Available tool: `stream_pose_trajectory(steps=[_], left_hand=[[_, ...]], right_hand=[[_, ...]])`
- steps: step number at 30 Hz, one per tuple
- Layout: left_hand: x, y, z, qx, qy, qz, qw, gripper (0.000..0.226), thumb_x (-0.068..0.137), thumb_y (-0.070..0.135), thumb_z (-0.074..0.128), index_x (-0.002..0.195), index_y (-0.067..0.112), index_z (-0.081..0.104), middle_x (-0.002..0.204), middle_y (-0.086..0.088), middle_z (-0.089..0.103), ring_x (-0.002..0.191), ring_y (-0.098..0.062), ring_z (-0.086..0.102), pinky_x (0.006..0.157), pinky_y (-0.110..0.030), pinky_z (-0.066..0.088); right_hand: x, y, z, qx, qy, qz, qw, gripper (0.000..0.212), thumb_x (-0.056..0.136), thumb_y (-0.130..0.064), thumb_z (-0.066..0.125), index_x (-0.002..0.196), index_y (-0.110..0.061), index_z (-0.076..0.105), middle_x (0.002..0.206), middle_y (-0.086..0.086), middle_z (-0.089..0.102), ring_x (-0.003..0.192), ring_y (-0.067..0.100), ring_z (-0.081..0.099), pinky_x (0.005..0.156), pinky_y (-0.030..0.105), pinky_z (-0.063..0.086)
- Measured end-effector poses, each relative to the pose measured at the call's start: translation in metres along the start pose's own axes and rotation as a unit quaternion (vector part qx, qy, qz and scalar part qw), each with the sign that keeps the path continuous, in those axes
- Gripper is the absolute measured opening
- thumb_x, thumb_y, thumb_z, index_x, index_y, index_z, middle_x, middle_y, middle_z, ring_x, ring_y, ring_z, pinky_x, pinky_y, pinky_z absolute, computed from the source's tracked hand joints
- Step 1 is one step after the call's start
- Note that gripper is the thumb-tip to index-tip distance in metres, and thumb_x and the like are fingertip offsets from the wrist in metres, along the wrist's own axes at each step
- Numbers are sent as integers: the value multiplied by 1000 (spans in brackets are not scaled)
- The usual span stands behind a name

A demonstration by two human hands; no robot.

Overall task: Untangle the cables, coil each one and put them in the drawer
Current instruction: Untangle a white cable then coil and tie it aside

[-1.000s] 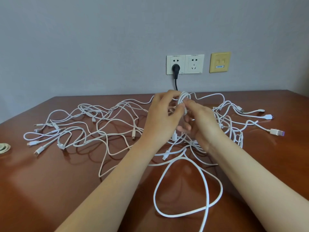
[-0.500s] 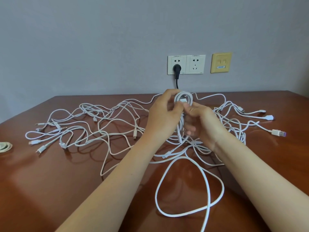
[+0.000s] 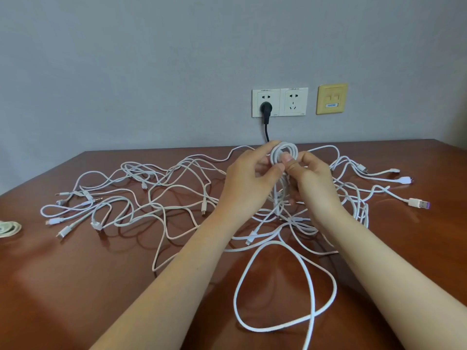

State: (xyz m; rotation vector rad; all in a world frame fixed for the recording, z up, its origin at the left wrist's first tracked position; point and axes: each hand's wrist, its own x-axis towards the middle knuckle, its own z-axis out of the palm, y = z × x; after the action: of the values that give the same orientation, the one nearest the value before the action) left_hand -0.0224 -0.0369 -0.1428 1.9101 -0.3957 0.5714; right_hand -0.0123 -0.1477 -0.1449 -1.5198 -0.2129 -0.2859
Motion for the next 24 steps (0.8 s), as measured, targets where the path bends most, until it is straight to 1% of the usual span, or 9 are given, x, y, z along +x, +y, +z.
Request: stream_pose_trajectory(steps=[4,6,8,11,13,15,17,21,24], left_hand=[[3,1,-4,-75,32,-40,996,24,87,14,64,100,34,64,97,6,68,96,-15,65,90,-35,52],[6,1,-9,-116,52,-59,990,33,88,5,60,87,38,60,88,11,65,87,-11,65,82,-31,54],[8,5,-15,-191,68,-86,975,34,90,-4,53,85,29,58,85,7,63,76,-7,63,69,-22,55],[14,10,-24,-303,72,-117,943,29,94,-7,43,88,18,56,85,2,63,68,-3,65,65,-19,57],[17,10,-31,-344,60,-116,930,29,95,-7,39,90,16,56,86,-1,63,68,-4,66,64,-21,57],[19,10,-40,-354,38,-117,927,29,96,-7,37,92,15,56,86,-5,62,72,-9,66,67,-23,58],[20,10,-51,-349,19,-122,929,29,96,-5,37,93,15,57,83,-5,62,71,-10,66,68,-24,58],[26,10,-83,-323,-28,-159,933,26,96,3,41,98,22,60,93,1,63,85,-12,63,82,-31,52],[34,11,-112,-213,-32,-179,960,33,91,-1,49,113,23,55,110,0,60,95,-13,60,93,-38,45]], right_hand=[[2,-1,4,41,-33,-13,999,23,92,-23,55,72,-14,48,35,-12,39,29,3,32,34,15,33],[1,-3,6,78,-56,-20,995,17,92,-20,53,77,-14,53,43,-7,41,32,8,34,35,17,34],[1,-4,9,92,-64,-31,993,7,91,-14,54,84,-15,57,53,-2,44,39,11,38,38,19,36],[4,-4,9,-59,-62,-97,992,16,88,-12,60,102,-20,57,81,1,51,68,11,50,62,14,43],[4,-6,11,-80,-115,-83,987,19,89,-17,57,105,-26,55,92,2,55,83,11,54,73,14,43],[2,-11,16,-20,-187,-25,982,16,91,-18,52,104,-27,55,84,2,60,76,15,60,70,19,47],[0,-17,24,49,-221,22,974,13,91,-14,51,100,-22,56,72,4,61,54,16,59,55,24,50],[10,-28,43,17,-177,10,984,10,87,-9,60,90,-19,57,66,3,59,39,7,51,40,19,45],[20,-34,59,-22,-153,-8,988,14,83,-8,66,92,-17,58,65,0,57,36,5,46,38,18,42]])
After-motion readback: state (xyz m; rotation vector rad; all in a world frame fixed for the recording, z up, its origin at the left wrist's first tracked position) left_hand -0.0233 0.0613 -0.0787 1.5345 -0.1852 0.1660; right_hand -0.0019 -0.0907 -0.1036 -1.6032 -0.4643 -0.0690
